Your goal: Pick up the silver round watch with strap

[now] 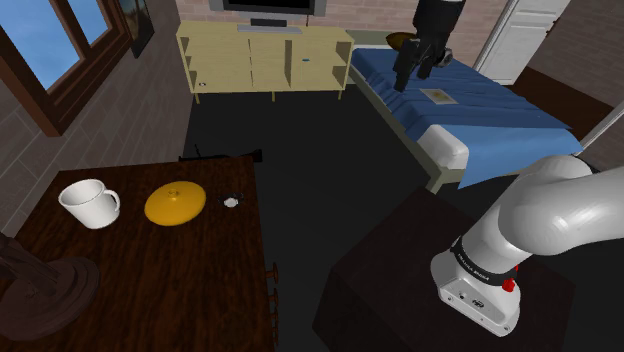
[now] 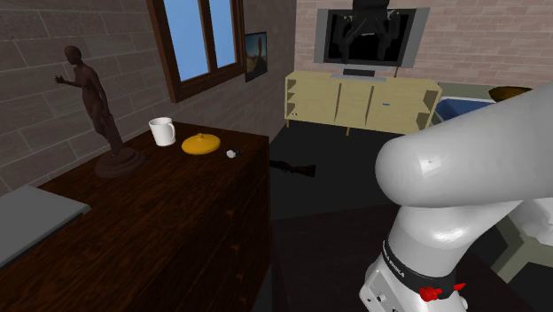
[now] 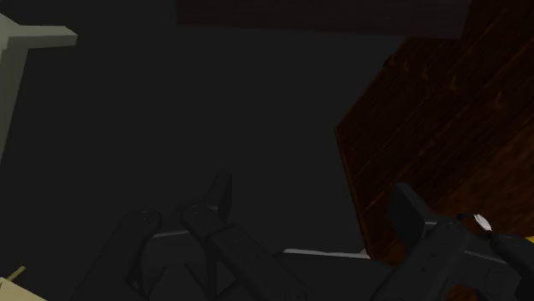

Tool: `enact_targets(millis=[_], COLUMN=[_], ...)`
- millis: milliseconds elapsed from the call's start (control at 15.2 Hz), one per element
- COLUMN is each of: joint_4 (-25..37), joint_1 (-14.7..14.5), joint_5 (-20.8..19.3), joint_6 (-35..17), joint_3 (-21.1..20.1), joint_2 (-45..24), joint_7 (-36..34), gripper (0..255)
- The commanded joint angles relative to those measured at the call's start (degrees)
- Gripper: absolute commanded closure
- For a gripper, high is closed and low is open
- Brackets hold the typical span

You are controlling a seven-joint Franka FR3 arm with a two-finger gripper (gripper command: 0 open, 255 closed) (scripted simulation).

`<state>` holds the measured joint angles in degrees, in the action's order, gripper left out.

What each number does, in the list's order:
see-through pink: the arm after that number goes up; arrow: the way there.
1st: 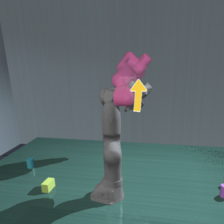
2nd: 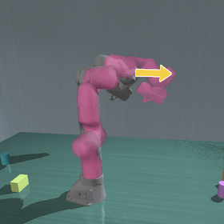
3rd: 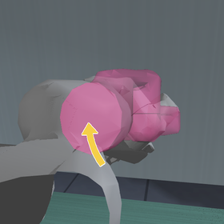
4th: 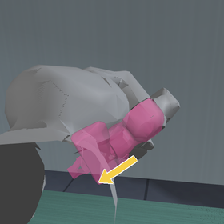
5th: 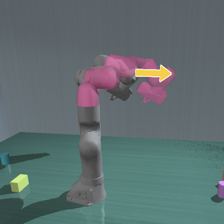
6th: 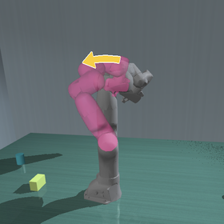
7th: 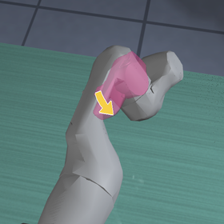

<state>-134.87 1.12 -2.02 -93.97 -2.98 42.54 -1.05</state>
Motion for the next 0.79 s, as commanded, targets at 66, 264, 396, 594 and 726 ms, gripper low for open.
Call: enact_targets(millis=[66,264,396,594,726], joint_4=[-0.3,-0.8,-0.8,-0.3,0.3], joint_1=[-0.5,-1.8,-2.7,-3.9,-4.7], joint_5=[0.2,0.7,1.0,1.2,1.2], joint_6=[-1.7,-6.9,-10.2,-14.9,-18.0], joint_3=[-0.4,-1.6,-2.4,-3.7,-4.6], joint_2=[-1.4,-5.7,-8.8,-13.7,-17.1], joint_7=[0.2,1.0,1.4,2.1,2.5], gripper=[0,0,0,0,0])
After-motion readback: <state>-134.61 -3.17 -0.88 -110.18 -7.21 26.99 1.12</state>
